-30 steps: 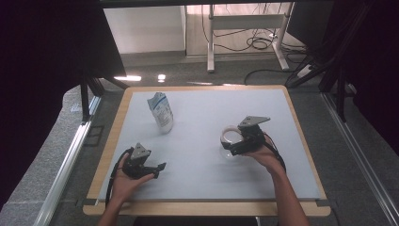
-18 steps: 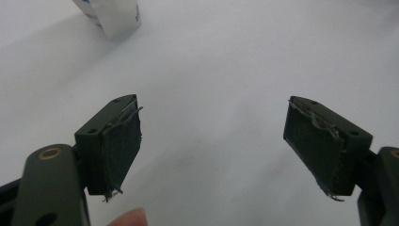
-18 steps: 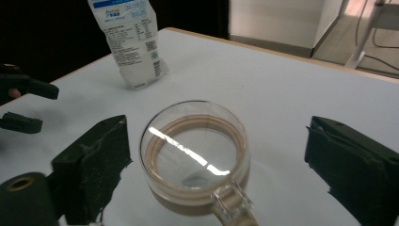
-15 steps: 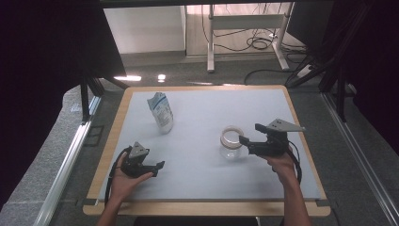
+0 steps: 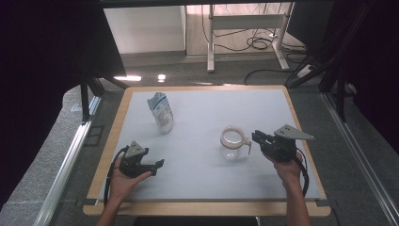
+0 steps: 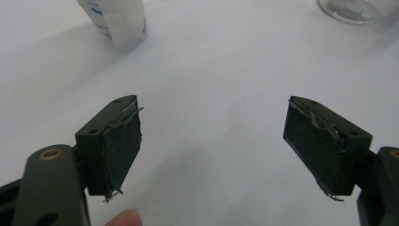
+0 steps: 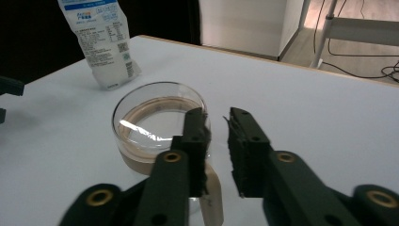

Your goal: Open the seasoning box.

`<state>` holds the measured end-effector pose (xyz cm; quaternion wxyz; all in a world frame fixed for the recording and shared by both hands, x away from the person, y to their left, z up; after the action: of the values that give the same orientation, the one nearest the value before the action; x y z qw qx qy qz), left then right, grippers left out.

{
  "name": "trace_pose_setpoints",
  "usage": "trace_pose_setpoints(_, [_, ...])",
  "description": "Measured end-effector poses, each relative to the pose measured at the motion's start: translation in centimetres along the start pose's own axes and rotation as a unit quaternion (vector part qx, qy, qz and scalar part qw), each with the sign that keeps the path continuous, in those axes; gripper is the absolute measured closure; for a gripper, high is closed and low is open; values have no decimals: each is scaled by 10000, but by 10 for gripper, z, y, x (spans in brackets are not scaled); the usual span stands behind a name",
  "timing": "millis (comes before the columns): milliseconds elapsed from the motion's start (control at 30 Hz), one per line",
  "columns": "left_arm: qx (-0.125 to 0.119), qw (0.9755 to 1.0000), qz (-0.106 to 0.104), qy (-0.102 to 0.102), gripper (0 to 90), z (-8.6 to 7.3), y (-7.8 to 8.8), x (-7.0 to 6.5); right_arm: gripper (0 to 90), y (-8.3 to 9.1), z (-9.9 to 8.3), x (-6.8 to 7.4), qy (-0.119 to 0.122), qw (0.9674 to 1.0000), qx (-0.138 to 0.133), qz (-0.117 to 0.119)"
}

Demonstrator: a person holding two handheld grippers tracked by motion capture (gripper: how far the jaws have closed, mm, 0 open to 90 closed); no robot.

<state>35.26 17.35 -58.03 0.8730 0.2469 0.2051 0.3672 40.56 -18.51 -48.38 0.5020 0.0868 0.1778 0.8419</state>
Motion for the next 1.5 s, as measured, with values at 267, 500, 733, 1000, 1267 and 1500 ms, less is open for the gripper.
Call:
trace_pose_setpoints(267, [-17,10000,17,-18,229,0,-2,1,897,-5,-3,4,147,9999,29,-53])
trace_pose_setpoints(500, [146,9999,-72,15,251,-3,-1,-5,897,-5,-4,6,76,10000,34,-46])
trace_pose_setpoints(733, [269,9996,-122,-9,265,-6,-2,-8,898,-9,-5,10,165,9998,79,-74])
trace_pose_setpoints(1000, [174,9997,-152,76,272,-3,-2,-11,898,-16,-11,9,117,9998,174,-50])
trace_pose_setpoints(1267, [18,9999,-109,67,271,-3,-6,-12,898,-18,-10,10,120,9998,126,17])
trace_pose_setpoints(1500, [51,9997,-209,100,277,-6,-11,-13,898,-20,-11,13,131,9999,102,20])
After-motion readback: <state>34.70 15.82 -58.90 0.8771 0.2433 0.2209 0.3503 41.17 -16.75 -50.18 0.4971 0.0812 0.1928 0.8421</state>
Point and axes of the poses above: each handheld gripper's, and its own axes: y roughly backward along the jaws, z roughly out of its top, x roughly to its left, the point moved 10 cm from there along -y, roughly forward along the jaws, and after that the axes turned 10 degrees about -z, right-handed, at the moved point
